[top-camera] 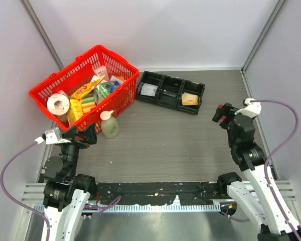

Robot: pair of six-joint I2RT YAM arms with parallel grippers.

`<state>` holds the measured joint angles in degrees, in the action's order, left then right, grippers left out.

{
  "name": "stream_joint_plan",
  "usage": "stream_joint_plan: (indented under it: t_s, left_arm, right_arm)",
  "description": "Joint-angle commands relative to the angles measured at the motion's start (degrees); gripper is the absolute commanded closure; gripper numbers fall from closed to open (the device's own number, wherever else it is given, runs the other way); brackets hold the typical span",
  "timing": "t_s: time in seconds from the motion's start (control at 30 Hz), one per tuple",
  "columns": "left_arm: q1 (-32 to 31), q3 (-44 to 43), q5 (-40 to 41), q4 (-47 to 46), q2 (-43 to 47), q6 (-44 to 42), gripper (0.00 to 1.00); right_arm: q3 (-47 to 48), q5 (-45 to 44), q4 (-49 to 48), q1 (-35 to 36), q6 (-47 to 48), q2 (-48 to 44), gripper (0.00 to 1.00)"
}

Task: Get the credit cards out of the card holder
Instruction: Pick up the card holder from the corner of the board.

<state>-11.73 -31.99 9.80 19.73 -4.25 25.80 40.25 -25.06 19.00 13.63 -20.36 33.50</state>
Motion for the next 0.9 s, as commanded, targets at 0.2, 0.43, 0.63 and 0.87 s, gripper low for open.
stream_joint_plan:
  t_s: [0.2, 0.43, 0.63, 0.87]
  left_arm:
    - [-1.2, 0.6, 2.9, -1.5, -0.6, 3.5, 0.01]
    - [-1.6, 0.8, 1.9, -1.7, -0.8, 2.9, 0.00]
    - [-1.7, 0.8, 2.0, -1.6, -0.8, 2.6, 0.00]
    - [-2.1, 1.0, 1.5, -1.8, -0.9, 2.6, 0.00]
  right_arm:
    - [7.6, -3.8, 4.1, -4.0, -4.7, 22.7, 0.19]
    - [9.9, 5.3, -0.5, -19.2, -7.9, 38.2, 0.25]
    - [11.8, 16.9, -7.1, -26.5, -10.1, 47.5, 0.30]
    - [10.2, 29.0, -15.1, -32.2, -11.5, 54.8, 0.37]
